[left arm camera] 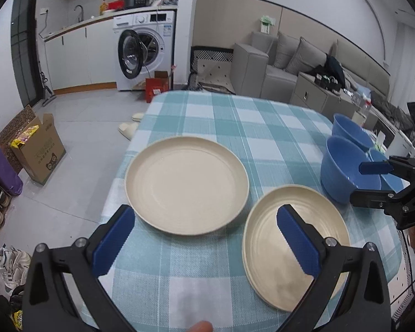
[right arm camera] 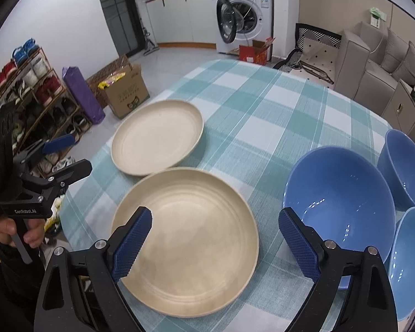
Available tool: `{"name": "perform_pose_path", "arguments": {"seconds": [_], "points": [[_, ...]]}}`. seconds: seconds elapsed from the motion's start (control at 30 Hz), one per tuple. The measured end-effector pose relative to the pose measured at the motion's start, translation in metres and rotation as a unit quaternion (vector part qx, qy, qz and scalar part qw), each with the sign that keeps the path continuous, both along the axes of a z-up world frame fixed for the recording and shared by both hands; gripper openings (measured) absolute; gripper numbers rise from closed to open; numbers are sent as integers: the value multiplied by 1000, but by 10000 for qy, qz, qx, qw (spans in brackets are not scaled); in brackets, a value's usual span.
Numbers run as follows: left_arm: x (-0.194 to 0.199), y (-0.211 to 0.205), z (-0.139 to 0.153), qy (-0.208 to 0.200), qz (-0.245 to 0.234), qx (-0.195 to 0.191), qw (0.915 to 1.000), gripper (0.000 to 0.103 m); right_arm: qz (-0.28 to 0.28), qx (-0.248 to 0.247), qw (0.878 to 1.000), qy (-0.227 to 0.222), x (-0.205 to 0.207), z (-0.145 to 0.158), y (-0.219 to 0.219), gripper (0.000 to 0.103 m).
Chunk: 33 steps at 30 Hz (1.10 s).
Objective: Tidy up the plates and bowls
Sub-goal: 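Open both grippers to release the plate rim, then pull both grippers back and move them toward the other beige plate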
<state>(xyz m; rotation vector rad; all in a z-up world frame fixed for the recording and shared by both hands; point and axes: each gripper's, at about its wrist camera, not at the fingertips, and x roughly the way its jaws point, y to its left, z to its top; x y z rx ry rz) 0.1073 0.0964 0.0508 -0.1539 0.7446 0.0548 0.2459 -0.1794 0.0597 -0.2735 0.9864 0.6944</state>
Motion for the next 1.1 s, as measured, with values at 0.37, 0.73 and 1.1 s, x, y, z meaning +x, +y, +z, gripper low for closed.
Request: {"name": "perform_pose_path", "arguments": {"seconds": [0.37, 0.73, 1.1], "points": [[5, 25, 11, -247, 369, -102, 9990, 103, -65, 370, 9991, -202, 9, 27, 9, 96], [14, 43, -2, -261, 796, 139, 9964, 103, -98, 469, 9986, -225, 24, 27, 28, 96], [33, 51, -25, -74, 957, 294, 9949, 103, 74, 414, 9990, -136, 39, 16, 57, 96]]}}
